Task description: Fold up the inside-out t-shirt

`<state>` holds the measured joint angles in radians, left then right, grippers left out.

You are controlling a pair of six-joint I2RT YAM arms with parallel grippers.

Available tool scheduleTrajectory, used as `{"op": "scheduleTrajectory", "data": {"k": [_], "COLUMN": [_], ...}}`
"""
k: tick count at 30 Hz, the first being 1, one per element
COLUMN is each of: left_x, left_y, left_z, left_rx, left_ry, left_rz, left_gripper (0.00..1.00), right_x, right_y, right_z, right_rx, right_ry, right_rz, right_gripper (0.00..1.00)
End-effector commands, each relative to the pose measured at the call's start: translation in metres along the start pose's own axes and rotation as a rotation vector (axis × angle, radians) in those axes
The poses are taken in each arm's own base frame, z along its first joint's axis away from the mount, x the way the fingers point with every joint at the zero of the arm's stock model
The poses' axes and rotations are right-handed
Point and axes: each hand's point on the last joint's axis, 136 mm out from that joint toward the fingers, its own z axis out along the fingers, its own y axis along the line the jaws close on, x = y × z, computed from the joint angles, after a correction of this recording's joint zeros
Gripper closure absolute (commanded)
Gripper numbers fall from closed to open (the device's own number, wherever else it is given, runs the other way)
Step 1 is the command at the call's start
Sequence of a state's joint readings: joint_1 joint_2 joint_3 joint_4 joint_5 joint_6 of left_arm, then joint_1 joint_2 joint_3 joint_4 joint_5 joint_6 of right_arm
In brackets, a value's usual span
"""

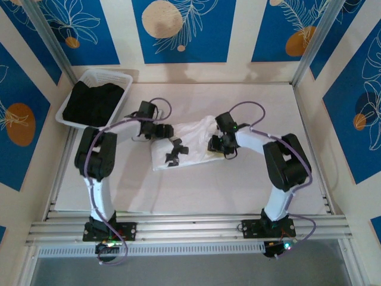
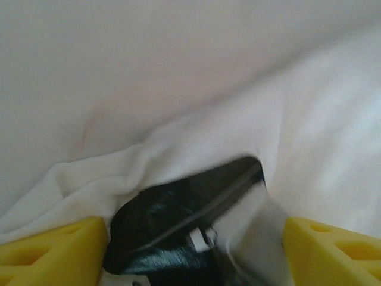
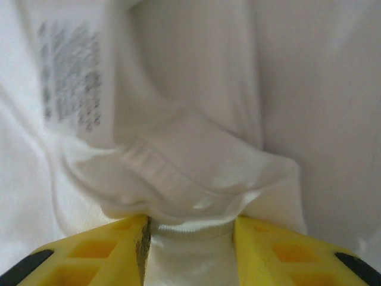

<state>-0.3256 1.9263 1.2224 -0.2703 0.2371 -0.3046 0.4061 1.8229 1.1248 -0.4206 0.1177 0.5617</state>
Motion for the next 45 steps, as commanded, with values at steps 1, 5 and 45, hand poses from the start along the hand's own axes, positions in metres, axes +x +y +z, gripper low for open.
{"op": "scheduleTrajectory", "data": {"k": [1, 5, 45], "left_x": [0.062, 0.133, -0.049], "left_y": [0.003, -0.019, -0.042], "left_z": [-0.018, -0.041, 0.060], "left_rx": [-0.020, 0.012, 0.333], "left_ry": [0.078, 0.108, 0.119], "left_rz": [-0.009, 0.008, 0.036], "left_gripper": [0.23, 0.24, 0.53], "right_x": [-0.028, -0.076, -0.057], "right_y": [-0.004, 0.032, 0.056], "right_z": [0.009, 0.020, 0.045], "right_rx": [0.035, -0.042, -0.231], "right_ry": [0.017, -0.019, 0.222], "right_rz": [-0.061, -0.159, 0.031], "right_gripper": [0.57, 0.56, 0.49]}}
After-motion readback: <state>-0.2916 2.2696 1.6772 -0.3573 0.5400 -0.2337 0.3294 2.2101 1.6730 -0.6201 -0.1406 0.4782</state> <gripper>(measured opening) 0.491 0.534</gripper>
